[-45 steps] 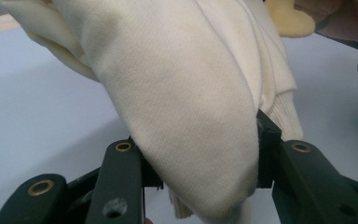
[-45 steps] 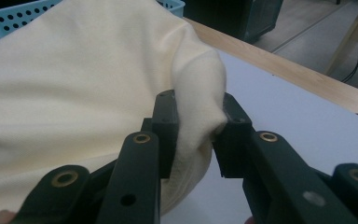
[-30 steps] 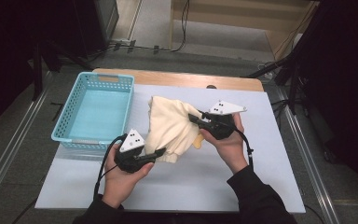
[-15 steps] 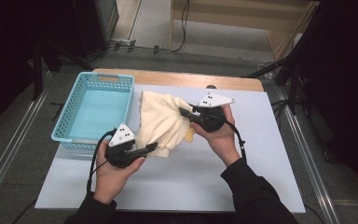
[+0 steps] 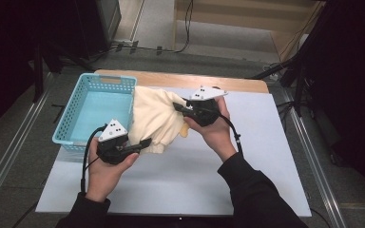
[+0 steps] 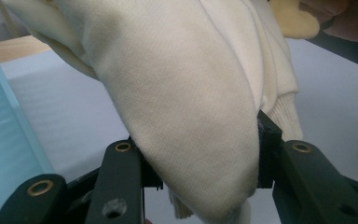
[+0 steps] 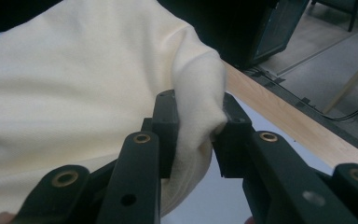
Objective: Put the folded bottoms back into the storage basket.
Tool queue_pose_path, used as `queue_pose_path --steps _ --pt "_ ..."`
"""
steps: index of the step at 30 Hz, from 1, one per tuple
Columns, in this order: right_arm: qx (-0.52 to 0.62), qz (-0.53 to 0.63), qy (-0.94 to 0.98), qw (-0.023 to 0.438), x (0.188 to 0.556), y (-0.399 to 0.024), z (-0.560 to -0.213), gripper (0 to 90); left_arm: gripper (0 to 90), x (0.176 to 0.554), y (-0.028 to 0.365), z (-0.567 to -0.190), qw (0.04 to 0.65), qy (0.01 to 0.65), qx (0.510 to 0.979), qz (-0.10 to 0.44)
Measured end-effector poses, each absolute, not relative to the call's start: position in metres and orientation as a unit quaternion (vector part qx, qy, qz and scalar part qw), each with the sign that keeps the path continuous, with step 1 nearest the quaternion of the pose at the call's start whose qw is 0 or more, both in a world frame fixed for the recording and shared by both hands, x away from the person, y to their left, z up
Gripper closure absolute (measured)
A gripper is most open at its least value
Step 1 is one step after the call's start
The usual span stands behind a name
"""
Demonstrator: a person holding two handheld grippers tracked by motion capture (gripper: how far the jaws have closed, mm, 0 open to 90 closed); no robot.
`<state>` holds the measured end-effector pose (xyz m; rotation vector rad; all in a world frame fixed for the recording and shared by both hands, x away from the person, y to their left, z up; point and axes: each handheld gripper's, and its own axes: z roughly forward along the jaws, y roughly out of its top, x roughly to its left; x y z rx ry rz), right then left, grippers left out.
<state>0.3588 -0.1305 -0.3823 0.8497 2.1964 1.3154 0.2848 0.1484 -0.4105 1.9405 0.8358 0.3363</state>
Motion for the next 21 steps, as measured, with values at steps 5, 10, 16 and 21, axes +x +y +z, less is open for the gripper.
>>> queue_pose_path --steps 5,10,16,21 --pt "0.299 0.476 0.798 0.220 0.370 -0.118 -0.375 70.7 58.7 0.291 0.159 -0.404 0.482 0.348 0.792 0.140" --pt "0.290 0.476 0.800 0.223 0.381 -0.103 -0.366 70.8 58.7 0.298 0.173 -0.397 0.486 0.357 0.785 0.143" --pt "0.277 0.474 0.805 0.225 0.394 -0.082 -0.358 70.8 58.6 0.308 0.192 -0.391 0.490 0.367 0.777 0.144" --pt "0.278 0.477 0.805 0.218 0.405 -0.068 -0.357 70.8 58.5 0.316 0.206 -0.391 0.489 0.373 0.775 0.145"
